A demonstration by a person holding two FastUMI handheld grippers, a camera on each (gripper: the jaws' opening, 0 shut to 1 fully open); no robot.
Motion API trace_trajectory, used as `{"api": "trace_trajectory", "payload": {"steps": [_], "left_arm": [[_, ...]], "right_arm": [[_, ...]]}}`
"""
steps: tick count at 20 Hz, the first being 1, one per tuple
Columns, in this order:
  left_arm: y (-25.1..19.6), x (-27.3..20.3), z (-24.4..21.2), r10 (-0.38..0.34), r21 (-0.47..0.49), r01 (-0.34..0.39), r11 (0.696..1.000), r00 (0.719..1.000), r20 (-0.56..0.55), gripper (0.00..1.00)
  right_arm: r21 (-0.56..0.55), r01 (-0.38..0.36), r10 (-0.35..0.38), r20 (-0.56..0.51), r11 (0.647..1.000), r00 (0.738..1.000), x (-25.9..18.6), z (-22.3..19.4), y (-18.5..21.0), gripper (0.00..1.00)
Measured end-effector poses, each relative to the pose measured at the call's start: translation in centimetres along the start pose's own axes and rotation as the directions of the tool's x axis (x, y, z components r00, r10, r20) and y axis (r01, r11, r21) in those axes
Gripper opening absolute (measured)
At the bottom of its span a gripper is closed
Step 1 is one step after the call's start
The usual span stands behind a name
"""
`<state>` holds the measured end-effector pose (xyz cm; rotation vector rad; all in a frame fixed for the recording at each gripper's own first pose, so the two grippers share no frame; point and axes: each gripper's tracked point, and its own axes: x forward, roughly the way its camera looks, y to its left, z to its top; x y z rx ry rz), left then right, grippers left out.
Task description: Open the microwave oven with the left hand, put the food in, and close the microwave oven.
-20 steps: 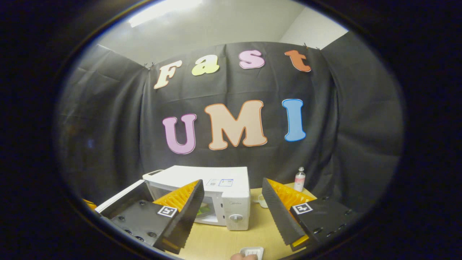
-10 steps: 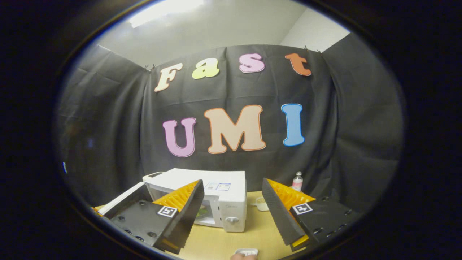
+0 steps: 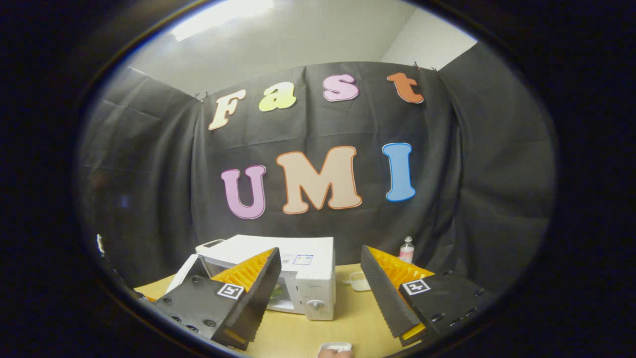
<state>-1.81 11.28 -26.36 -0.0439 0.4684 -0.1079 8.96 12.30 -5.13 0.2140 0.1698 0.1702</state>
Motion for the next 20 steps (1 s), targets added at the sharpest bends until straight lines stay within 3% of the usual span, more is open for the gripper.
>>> {"api": "trace_trajectory", "payload": {"steps": [4,20], "left_arm": [[-2.6,1.9,0.7,-0.049,0.002,0.049,0.999,0.999,0.000,0.00],[-10.5,11.8,5.6,-0.099,0.067,0.097,0.993,0.995,0.026,0.01]], "right_arm": [[0.000,0.016,-0.016,0.012,1.000,1.000,-0.1,1.0,-1.1,0.91],[-0.071,-0.010,0.010,0.004,0.997,1.000,-0.8,1.9,-3.1,0.91]]}}
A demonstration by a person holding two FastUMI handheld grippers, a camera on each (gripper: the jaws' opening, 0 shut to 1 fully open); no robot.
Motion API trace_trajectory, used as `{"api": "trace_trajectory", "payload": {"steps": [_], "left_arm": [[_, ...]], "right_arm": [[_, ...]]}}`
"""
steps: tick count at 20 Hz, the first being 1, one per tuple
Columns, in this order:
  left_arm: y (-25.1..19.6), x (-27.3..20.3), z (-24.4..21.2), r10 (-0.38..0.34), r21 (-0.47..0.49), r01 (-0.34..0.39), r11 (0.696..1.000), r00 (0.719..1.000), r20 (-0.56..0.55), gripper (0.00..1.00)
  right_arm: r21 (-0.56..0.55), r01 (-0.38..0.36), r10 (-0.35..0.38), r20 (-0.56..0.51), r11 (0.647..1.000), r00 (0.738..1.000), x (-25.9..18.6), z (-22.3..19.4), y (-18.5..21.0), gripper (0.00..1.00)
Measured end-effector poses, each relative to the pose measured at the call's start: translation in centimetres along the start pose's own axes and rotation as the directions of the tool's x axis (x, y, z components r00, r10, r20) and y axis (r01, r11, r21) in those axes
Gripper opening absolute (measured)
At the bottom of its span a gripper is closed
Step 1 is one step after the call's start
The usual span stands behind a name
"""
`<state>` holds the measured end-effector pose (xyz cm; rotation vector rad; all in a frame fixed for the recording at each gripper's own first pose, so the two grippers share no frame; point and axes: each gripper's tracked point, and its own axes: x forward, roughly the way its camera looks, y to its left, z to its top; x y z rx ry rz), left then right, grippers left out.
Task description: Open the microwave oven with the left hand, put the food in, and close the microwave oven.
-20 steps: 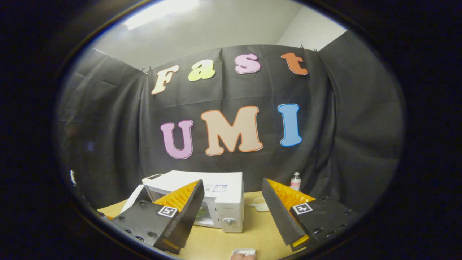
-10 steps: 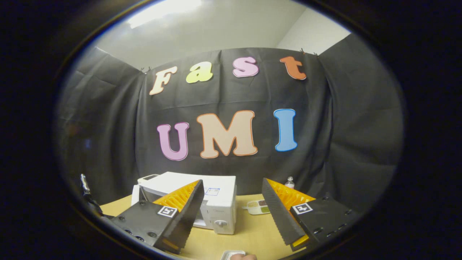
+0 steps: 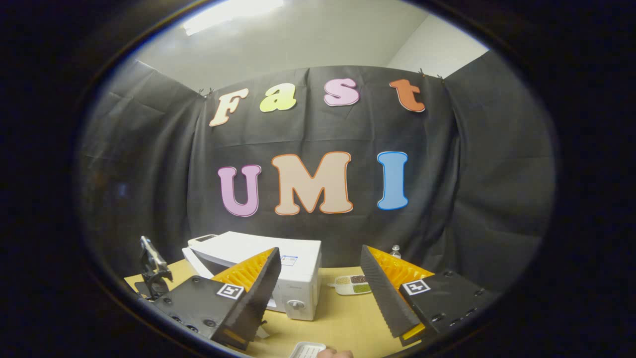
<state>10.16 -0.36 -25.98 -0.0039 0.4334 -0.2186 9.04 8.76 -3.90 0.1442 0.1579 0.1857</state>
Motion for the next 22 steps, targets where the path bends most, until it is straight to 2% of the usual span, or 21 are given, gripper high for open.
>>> {"api": "trace_trajectory", "payload": {"steps": [8,12,22], "left_arm": [[-1.7,5.0,2.3,-0.018,-0.027,0.018,0.999,1.000,0.000,0.01],[-1.4,6.8,2.9,-0.001,0.001,0.001,1.000,1.000,0.004,0.02],[-1.9,8.6,2.5,0.004,0.001,-0.004,1.000,1.000,-0.021,0.01]], "right_arm": [[-0.037,-0.004,0.004,-0.010,0.999,1.000,0.9,-0.3,-1.4,0.92],[-0.043,-0.004,0.004,-0.011,0.999,1.000,1.2,-0.4,-1.7,0.92],[-0.061,0.002,-0.003,-0.021,0.998,1.000,1.5,-0.9,-1.7,0.94]]}}
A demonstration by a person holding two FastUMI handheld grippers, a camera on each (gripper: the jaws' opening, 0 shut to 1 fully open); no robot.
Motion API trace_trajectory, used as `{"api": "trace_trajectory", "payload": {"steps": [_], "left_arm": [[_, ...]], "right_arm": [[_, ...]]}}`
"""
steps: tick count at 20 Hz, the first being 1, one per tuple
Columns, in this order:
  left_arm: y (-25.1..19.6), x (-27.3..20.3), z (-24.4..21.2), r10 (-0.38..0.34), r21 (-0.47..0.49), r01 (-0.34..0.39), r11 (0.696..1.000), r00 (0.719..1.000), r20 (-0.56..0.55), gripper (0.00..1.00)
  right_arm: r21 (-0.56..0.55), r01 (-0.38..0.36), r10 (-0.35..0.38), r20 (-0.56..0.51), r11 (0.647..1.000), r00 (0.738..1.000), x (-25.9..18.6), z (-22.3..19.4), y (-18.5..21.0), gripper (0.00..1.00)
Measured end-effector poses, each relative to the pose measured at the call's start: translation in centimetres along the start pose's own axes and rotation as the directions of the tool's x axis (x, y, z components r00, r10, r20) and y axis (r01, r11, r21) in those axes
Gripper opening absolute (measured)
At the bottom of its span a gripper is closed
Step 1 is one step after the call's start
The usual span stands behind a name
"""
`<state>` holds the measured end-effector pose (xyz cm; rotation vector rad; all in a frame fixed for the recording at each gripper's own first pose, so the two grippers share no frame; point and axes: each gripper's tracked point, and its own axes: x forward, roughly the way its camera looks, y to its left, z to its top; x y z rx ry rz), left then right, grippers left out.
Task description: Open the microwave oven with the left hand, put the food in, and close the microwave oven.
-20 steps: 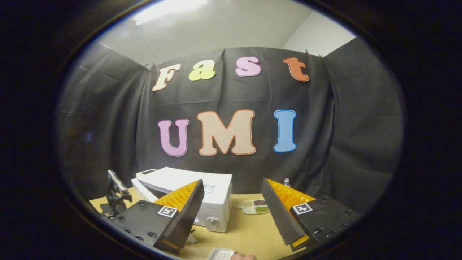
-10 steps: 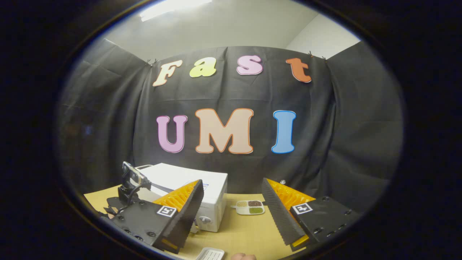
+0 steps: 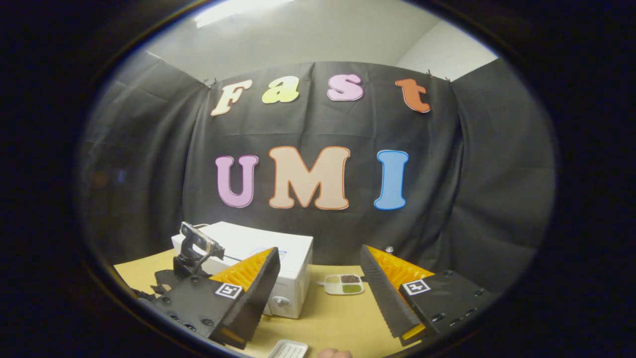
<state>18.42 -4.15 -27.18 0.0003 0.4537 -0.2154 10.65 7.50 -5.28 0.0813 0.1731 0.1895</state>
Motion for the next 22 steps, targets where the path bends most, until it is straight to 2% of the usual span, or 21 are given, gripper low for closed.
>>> {"api": "trace_trajectory", "payload": {"steps": [5,7,8,9,10,17,22], "left_arm": [[-0.6,0.8,-0.2,-0.020,-0.016,0.020,1.000,1.000,-0.004,0.02],[-0.1,1.1,0.6,-0.013,0.014,0.013,1.000,1.000,-0.001,0.00],[-1.2,1.2,0.6,-0.058,-0.018,0.058,0.998,0.998,-0.003,0.01],[-1.5,1.2,1.5,-0.070,-0.028,0.070,0.997,0.997,0.019,0.03],[-1.5,1.0,1.6,-0.077,-0.023,0.078,0.997,0.997,0.023,0.01],[-0.4,0.1,2.9,-0.011,0.041,0.009,0.999,0.998,0.056,0.01],[1.4,-4.9,6.2,0.029,-0.098,-0.014,0.995,0.988,0.152,0.01]], "right_arm": [[0.013,0.012,-0.012,0.006,1.000,1.000,0.5,0.2,-0.3,0.94],[0.012,0.012,-0.012,0.005,1.000,1.000,0.6,0.1,-0.2,0.94],[0.006,0.009,-0.009,0.002,1.000,1.000,0.6,0.1,-0.1,0.94],[-0.002,0.011,-0.011,0.005,1.000,1.000,0.5,0.0,-0.2,0.94],[-0.007,0.012,-0.012,0.003,1.000,1.000,0.4,0.0,-0.2,0.94],[-0.020,0.009,-0.009,0.013,1.000,1.000,-0.4,0.3,0.4,0.95],[-0.002,0.022,-0.022,0.020,1.000,1.000,-1.0,0.7,0.6,0.95]]}}
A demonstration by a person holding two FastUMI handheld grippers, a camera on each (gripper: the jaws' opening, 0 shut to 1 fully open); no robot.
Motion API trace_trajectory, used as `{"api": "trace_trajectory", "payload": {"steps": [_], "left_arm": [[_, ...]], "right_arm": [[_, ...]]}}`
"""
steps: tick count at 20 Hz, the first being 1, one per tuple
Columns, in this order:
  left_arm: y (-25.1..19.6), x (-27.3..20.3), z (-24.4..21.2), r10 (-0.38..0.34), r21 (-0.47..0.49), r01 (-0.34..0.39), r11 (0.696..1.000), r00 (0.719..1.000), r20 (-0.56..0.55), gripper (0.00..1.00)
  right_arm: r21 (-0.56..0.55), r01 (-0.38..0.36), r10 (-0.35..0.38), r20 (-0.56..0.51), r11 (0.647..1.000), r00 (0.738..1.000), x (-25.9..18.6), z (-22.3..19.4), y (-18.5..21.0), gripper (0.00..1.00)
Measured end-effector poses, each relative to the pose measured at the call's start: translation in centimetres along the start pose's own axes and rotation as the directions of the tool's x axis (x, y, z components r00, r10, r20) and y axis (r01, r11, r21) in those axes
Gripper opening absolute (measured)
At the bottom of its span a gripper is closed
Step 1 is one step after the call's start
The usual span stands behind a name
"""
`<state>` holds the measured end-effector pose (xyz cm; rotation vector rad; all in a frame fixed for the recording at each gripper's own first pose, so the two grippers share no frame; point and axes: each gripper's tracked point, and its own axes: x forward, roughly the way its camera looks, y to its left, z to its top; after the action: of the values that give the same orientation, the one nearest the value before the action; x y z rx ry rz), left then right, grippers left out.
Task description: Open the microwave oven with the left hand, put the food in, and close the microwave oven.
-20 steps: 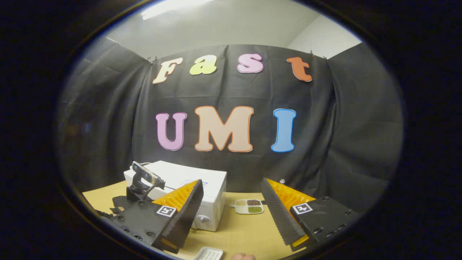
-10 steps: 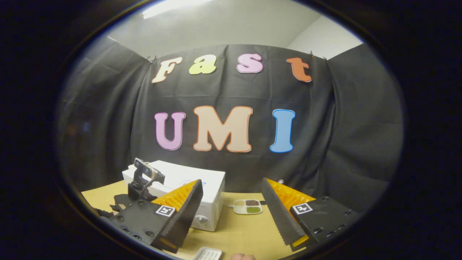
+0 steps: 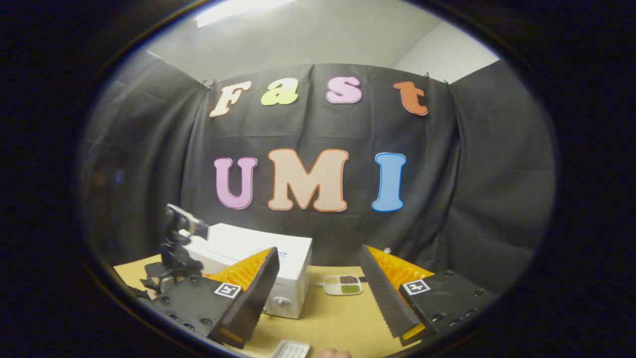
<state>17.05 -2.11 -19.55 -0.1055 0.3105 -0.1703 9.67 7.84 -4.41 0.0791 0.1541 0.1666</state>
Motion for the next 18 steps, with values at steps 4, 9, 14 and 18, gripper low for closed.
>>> {"api": "trace_trajectory", "payload": {"steps": [4,9,14,18], "left_arm": [[1.8,-4.7,3.9,0.024,-0.036,-0.021,0.999,0.998,0.059,0.01],[4.8,-11.1,9.3,0.072,-0.098,-0.062,0.993,0.992,0.107,0.01],[6.5,-16.4,12.8,0.122,-0.093,-0.110,0.990,0.983,0.140,0.01],[6.5,-18.9,14.5,0.145,-0.060,-0.136,0.989,0.971,0.190,0.00]], "right_arm": [[0.004,0.001,-0.001,0.010,1.000,1.000,-0.7,0.4,0.7,0.95],[0.020,0.005,-0.006,0.028,1.000,1.000,-1.7,1.4,1.7,0.95],[0.028,0.001,-0.002,0.043,1.000,0.999,-2.8,2.7,2.6,0.95],[0.026,-0.005,0.004,0.056,1.000,0.998,-3.6,3.5,3.5,0.95]]}}
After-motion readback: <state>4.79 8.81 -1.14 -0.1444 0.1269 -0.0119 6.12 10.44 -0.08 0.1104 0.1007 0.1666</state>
